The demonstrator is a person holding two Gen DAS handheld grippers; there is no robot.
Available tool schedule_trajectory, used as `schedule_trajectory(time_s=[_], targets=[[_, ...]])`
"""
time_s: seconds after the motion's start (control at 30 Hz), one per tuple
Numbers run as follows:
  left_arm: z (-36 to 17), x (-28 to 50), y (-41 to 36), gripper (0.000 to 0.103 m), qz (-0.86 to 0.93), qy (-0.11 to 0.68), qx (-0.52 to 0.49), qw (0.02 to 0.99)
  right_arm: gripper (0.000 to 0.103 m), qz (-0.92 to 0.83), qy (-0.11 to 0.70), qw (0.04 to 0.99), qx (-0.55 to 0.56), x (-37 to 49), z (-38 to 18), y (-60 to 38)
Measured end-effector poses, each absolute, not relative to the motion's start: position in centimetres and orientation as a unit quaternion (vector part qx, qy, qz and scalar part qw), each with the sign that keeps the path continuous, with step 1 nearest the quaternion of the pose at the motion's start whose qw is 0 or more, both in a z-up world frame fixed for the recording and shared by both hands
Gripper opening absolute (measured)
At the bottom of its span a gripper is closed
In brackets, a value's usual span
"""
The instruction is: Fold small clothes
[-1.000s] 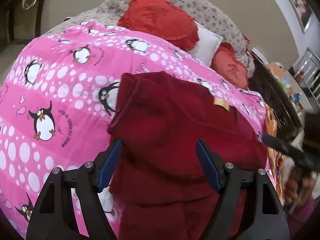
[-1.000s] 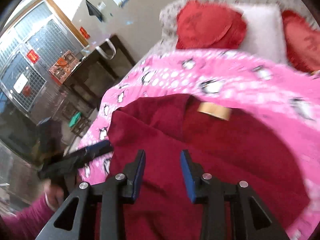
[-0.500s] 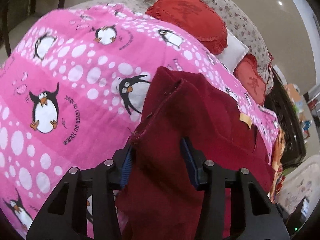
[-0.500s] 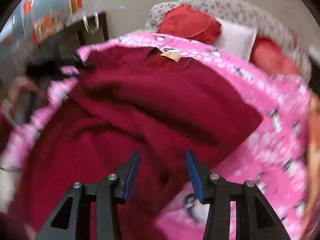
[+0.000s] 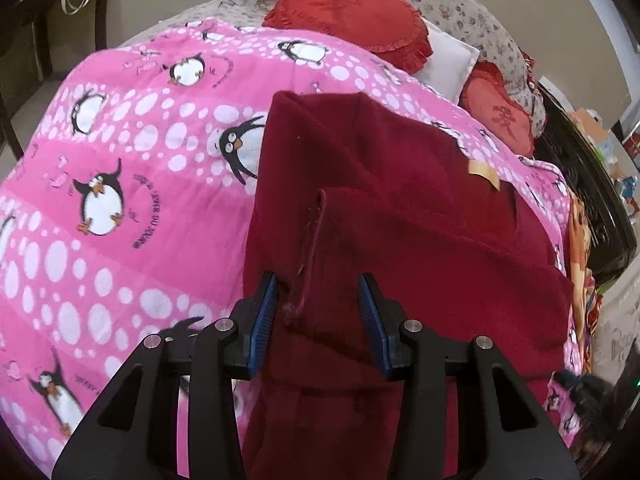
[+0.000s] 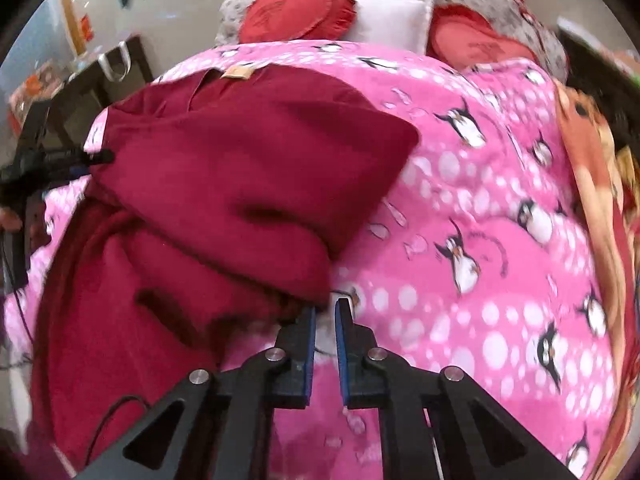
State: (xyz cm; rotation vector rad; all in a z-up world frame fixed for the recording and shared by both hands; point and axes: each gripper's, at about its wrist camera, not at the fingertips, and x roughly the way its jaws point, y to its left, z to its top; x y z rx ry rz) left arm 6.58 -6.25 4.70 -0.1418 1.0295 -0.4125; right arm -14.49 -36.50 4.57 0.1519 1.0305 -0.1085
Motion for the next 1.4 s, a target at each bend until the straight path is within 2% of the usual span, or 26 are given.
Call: schedule_trajectory(time_s=[0.03,0.07,0.1,0.17,0.33,0.37,0.4,0.43,0.47,0.5,0.57,0.67,0.77,0.83,0.87,0.9,1.0,1.1,1.17,1.23,1.3,1.4], targets=[[5.1,6.3,-6.0,0.041,-0.195,0.485,-0.063,0.85,0.027,-0.05,0.468,0.876,0.103,-15.1,5.9,-37.5],[5.5,6.1,-5.9,0.041,-0.195,0.48,-0.06,0.853,0.045,-0.05,0.45,0.883,0.126,-15.1,6.7,-38.2],[5.7,6.0,-5.8,0.041,-0.195,0.477,-0.06,0.855,0.055,-0.051,0.429,0.889,0.152,-15.2,7.4,-39.1],[6.4,5.7,-5.6,0.041,-0.197,0.466,-0.07,0.86,0.057,-0.064,0.411,0.888,0.196,-13.9,8.1,-40.7],[6.9,5.7,-6.6,0.041,-0.2,0.46,-0.085,0.861,0.056,-0.06,0.452,0.851,0.26,-7.3,4.1,-42.5],[6.8,5.7,-6.9,0.041,-0.201,0.463,-0.082,0.859,0.049,-0.051,0.456,0.848,0.265,-6.3,3.6,-42.7],[6.7,5.8,-7.4,0.041,-0.204,0.465,-0.077,0.858,0.035,-0.047,0.452,0.853,0.258,-5.8,3.4,-42.7],[6.6,5.8,-7.7,0.041,-0.206,0.464,-0.072,0.858,0.028,-0.057,0.444,0.863,0.234,-5.5,3.9,-42.4],[6.5,5.7,-8.0,0.041,-0.208,0.465,-0.069,0.858,0.014,-0.061,0.433,0.874,0.211,-5.3,4.6,-42.3],[6.2,5.8,-8.3,0.041,-0.211,0.466,-0.065,0.857,0.01,-0.061,0.426,0.88,0.201,-5.3,5.1,-42.2],[5.3,5.8,-9.0,0.041,-0.217,0.476,-0.054,0.851,0.008,-0.077,0.414,0.891,0.17,-5.3,6.1,-42.2],[3.8,5.8,-10.1,0.041,-0.217,0.487,-0.047,0.845,0.007,-0.115,0.413,0.894,0.13,-5.0,5.7,-42.9],[3.3,5.4,-10.8,0.041,-0.215,0.481,-0.029,0.85,0.007,-0.12,0.428,0.882,0.158,-4.9,3.5,-43.8],[3.6,5.3,-10.8,0.041,-0.219,0.482,-0.024,0.848,0.011,-0.12,0.415,0.881,0.192,-6.3,4.2,-44.7],[3.8,5.2,-10.5,0.041,-0.223,0.483,-0.026,0.846,0.018,-0.125,0.411,0.879,0.207,-7.3,5.0,-45.0],[3.9,5.2,-10.2,0.041,-0.224,0.484,-0.029,0.845,0.02,-0.126,0.407,0.878,0.218,-8.2,5.8,-45.0],[4.2,5.2,-9.5,0.041,-0.225,0.484,-0.041,0.845,0.02,-0.059,0.409,0.879,0.239,-10.0,7.5,-42.8],[3.9,5.0,-9.3,0.041,-0.219,0.484,-0.049,0.846,0.02,-0.021,0.437,0.879,0.189,-11.1,7.0,-39.0],[3.8,4.8,-9.7,0.041,-0.213,0.483,-0.04,0.849,0.02,-0.039,0.485,0.863,0.137,-10.6,4.4,-37.2],[4.1,4.5,-9.9,0.041,-0.211,0.489,-0.032,0.846,0.02,-0.064,0.516,0.844,0.132,-10.2,1.8,-37.5],[4.8,4.1,-9.6,0.041,-0.215,0.493,-0.035,0.842,0.02,-0.067,0.499,0.848,0.164,-11.0,2.5,-38.3],[6.3,2.6,-8.4,0.041,-0.223,0.493,-0.032,0.841,0.023,-0.089,0.479,0.861,0.144,-12.3,4.8,-38.5]])
